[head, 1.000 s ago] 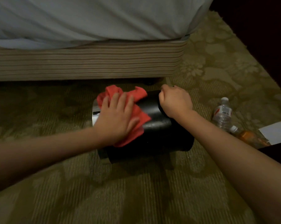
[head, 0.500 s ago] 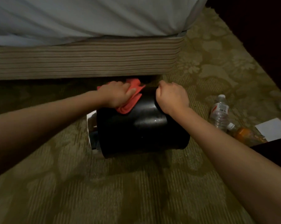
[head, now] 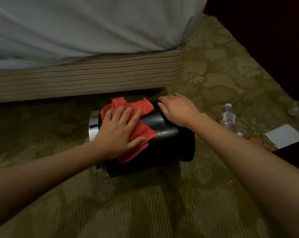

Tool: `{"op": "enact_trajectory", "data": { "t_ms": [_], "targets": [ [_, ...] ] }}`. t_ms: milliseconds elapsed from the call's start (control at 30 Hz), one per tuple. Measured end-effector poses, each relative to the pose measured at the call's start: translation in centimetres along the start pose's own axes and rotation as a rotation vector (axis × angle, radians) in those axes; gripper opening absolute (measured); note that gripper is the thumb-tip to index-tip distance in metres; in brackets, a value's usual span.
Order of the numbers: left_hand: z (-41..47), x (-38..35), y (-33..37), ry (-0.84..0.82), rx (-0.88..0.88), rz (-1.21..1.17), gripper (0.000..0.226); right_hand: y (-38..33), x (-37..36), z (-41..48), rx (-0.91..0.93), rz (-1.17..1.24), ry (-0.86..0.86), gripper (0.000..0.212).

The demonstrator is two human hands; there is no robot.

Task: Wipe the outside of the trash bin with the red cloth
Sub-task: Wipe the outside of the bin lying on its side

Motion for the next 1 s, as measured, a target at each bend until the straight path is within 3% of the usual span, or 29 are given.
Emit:
{"op": "enact_trajectory", "data": {
  "t_ms": [133,267,433,533,667,733,800,900,1000],
  "targets": [
    [2.1,-0.1,-1.8,-0.062,0.012,-0.005,0.101,1.6,-0.4,-0.7,0.042,-0.007,-0.014,0.043],
    [1.1,-0.4,1.1,0.028,-0.084,0.035,0.101,1.9,-0.3,0.3,-0.001,0.229,0.031,0.037],
    [-1.3,-0.7,6.6,0.157,-0.349,0.254,0.092,2.4,-0.1,1.1,-0.008,0.368,0.082,0.032],
    [-2.5,-2.3,9.6,0.179,-0.53,0.436,0.066,2.4,-0.4,1.9,-0.017,0.373,0.062,0.03],
    [-2.6,-6.5,14.7,0.016,-0.945,0.801,0.053,2.8,-0.5,1.8,-0.041,0.378,0.08,0.031],
    [-2.3,-7.8,15.7,-0.108,-1.042,0.928,0.045,2.8,-0.5,1.7,-0.051,0.386,0.086,0.031],
    [-1.6,-5.9,15.5,-0.032,-1.065,0.806,0.044,2.9,-0.6,1.9,-0.058,0.378,0.065,0.031],
    [-1.6,-1.9,11.4,0.145,-0.963,0.504,0.054,2.9,-0.6,2.7,-0.064,0.368,0.054,0.031],
    [-1.6,0.0,5.0,0.146,-0.778,0.392,0.059,2.8,-0.5,3.0,-0.066,0.36,0.072,0.03]
  ]
}}
Point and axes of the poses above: each hand's wrist, its own z-axis towards the middle knuckle, its own x-axis out of the back of the hand, y = z × x, the point moved 8 cm from there along z, towards the middle knuckle, and after that the axes turned 7 degrees about -x, right-handed, at the moved point
